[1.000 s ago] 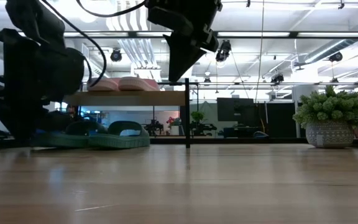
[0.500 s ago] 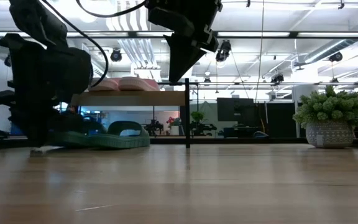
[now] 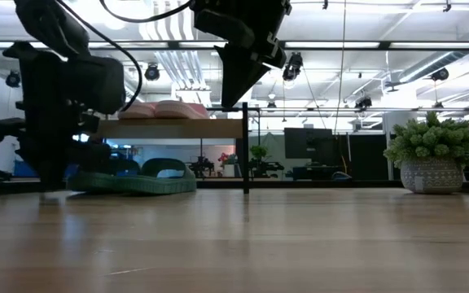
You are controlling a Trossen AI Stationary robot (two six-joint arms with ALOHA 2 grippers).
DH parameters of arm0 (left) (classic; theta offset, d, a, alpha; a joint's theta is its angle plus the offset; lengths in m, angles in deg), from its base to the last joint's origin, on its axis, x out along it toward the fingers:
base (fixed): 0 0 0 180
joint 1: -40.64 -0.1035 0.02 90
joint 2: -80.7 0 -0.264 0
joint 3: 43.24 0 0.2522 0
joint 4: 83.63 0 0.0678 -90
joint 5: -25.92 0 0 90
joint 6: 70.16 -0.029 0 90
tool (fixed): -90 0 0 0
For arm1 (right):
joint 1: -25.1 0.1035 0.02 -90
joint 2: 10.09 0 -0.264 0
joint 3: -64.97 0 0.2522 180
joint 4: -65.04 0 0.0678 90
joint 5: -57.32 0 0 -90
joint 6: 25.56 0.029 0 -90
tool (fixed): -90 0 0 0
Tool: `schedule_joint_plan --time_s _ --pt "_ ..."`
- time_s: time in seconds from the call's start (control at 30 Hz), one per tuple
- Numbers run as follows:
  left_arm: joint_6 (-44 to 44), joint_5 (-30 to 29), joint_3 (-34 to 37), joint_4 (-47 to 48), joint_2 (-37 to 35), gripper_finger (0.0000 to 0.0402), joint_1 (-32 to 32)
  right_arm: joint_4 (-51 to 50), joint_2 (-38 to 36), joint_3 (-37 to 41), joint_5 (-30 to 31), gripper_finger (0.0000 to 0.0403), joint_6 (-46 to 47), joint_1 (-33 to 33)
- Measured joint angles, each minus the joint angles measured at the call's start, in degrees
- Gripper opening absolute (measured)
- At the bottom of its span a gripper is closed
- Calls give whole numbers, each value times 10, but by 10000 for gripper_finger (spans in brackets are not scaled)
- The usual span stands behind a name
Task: Pick and place slides into the shelf
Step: Adjust the green slippers
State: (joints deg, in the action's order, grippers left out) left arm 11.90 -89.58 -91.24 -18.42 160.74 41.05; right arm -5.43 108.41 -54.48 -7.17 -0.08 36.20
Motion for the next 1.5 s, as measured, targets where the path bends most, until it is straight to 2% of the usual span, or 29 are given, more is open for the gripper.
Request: schedule_joint_plan --time_s 0.17,0.27,0.33,0.43,0.63,0.9,1.23,1.33,1.5 --pt "0 21 -4 1 -30 4 33 0 0 0 0 9 5 0" --pt "-8 -30 -19 -16 -57 4 66 0 0 0 0 9 5 0" --pt "-62 -51 -23 -77 -79 4 85 1 0 0 0 9 5 -2" --pt "-161 -22 -20 -212 -94 4 95 1 0 0 0 9 5 -3" --pt "-166 -15 -18 -294 -41 4 89 2 0 0 0 9 5 -9" --pt "-186 -14 -22 -351 42 4 86 2 0 0 0 9 5 -9" --pt "-215 -101 -42 -390 108 4 67 -1 0 0 0 9 5 -9" --pt "-222 -110 -43 -400 120 4 50 -1 0 0 0 9 5 -9" --pt "-296 -109 -40 -453 128 4 31 -1 0 0 0 9 5 -9"
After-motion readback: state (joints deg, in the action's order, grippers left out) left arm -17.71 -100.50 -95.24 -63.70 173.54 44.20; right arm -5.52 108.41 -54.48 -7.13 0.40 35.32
